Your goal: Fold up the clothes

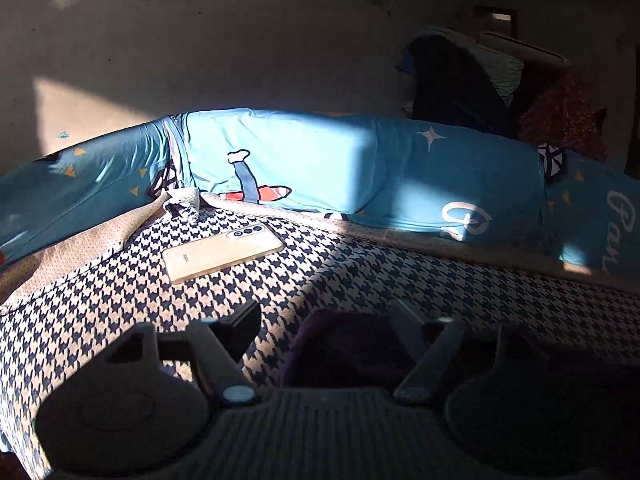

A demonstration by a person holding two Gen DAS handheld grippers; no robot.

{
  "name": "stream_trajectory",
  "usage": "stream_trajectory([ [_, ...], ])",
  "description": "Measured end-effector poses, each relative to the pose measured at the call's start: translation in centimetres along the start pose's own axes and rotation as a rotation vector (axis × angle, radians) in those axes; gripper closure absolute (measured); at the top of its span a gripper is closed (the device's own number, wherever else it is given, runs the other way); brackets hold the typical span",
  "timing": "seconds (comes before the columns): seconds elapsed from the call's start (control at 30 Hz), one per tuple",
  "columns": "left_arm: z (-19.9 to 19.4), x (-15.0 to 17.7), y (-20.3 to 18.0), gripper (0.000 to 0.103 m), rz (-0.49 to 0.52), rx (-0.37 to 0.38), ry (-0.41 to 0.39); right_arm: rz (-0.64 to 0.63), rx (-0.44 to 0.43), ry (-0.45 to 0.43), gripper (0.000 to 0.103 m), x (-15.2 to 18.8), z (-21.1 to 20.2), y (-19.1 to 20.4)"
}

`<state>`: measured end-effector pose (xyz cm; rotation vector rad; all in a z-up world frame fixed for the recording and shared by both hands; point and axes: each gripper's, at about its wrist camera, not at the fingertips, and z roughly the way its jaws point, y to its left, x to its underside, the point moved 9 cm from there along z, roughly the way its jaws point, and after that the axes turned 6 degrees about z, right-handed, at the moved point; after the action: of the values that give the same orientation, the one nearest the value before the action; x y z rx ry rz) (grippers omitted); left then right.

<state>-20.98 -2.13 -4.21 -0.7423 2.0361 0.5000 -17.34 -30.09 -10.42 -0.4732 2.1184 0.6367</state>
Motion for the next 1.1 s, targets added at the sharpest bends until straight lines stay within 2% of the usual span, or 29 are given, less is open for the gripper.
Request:
stream_trajectory([
  [0.07,-0.5,0.3,-1.0,0.031,0.010,0.068,0.005,-0.006,0.035,-0.044,0.066,-0.6,-0.6,-0.4],
  [0.13,-1.1,1.3,-2.6,0.029,0.019,0.184,0.035,0.000,0.062,-0.067,0.060,-1.0,-1.0,-0.9],
  [0.27,-2.9,3.8,-5.6,0.027,0.058,0.395,0.106,0.014,0.126,-0.123,0.059,-2.0,-2.7,-2.4],
  [0.4,-5.1,5.7,-7.2,0.024,0.139,0.465,0.125,0.053,0.173,-0.164,0.056,-2.7,-5.0,-4.2],
  [0.5,-6.5,7.0,-7.7,0.023,0.188,0.473,0.144,0.123,0.211,-0.145,0.056,-2.0,-6.4,-6.1],
  [0.6,-7.4,8.1,-7.7,0.023,0.215,0.464,0.160,0.199,0.235,-0.084,0.056,-0.3,-7.2,-7.7],
  [0.7,-7.9,8.9,-7.4,0.023,0.235,0.443,0.174,0.262,0.213,-0.042,0.056,1.2,-7.6,-8.3],
  [0.9,-8.6,10.3,-6.7,0.021,0.246,0.427,0.206,0.242,0.224,-0.018,0.056,2.5,-8.2,-8.3],
  [1.1,-8.1,11.6,-7.6,0.020,0.299,0.406,0.240,0.204,0.204,0.064,0.055,4.4,-6.9,-7.3],
])
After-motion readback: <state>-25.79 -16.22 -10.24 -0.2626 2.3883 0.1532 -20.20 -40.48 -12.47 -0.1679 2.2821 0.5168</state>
